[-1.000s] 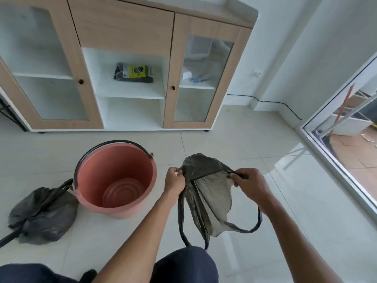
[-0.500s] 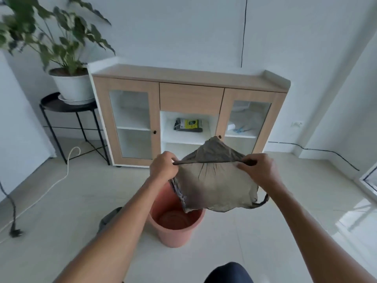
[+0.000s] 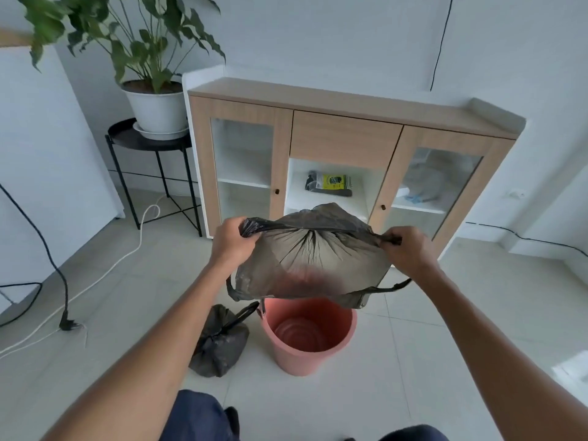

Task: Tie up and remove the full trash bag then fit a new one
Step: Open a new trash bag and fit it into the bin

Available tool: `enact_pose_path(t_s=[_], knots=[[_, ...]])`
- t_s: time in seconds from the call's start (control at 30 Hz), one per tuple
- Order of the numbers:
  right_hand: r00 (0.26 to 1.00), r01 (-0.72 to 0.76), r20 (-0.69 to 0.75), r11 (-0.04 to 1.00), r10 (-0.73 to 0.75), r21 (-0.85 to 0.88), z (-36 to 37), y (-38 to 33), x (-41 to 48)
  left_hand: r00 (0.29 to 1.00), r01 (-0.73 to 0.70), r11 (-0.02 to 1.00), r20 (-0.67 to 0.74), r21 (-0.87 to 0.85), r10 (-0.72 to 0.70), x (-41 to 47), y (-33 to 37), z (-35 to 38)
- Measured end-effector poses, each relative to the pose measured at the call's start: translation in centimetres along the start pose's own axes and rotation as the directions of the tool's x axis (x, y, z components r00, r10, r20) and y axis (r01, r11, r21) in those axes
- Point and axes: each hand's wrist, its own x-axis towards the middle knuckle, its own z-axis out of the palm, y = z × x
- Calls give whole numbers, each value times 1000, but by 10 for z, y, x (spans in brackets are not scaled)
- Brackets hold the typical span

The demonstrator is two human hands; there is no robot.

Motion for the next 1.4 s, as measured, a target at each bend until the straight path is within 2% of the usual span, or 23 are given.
enact_pose_path(t_s=[0.4, 0.7, 0.9, 1.03, 1.27, 1.4], knots=[[972, -210, 113, 977, 207, 20, 80, 56, 5, 985, 152, 980, 98, -128, -140, -1, -67, 76], [931, -265, 273, 963, 242, 49, 70, 88, 23, 950, 232, 933, 270, -275, -157, 13, -72, 89], [930, -259, 281, 965, 236, 48, 62, 82, 20, 949, 258, 926, 252, -275, -189, 7, -78, 88], [941, -272, 232, 958, 246, 87, 69, 84, 16, 952, 252, 928, 243, -275, -186, 3, -76, 85], [951, -289, 162, 944, 264, 156, 106, 94, 27, 936, 248, 940, 307, -235, -171, 7, -81, 89], [946, -289, 193, 948, 261, 131, 137, 102, 53, 924, 293, 923, 323, -251, -205, 27, -99, 104]])
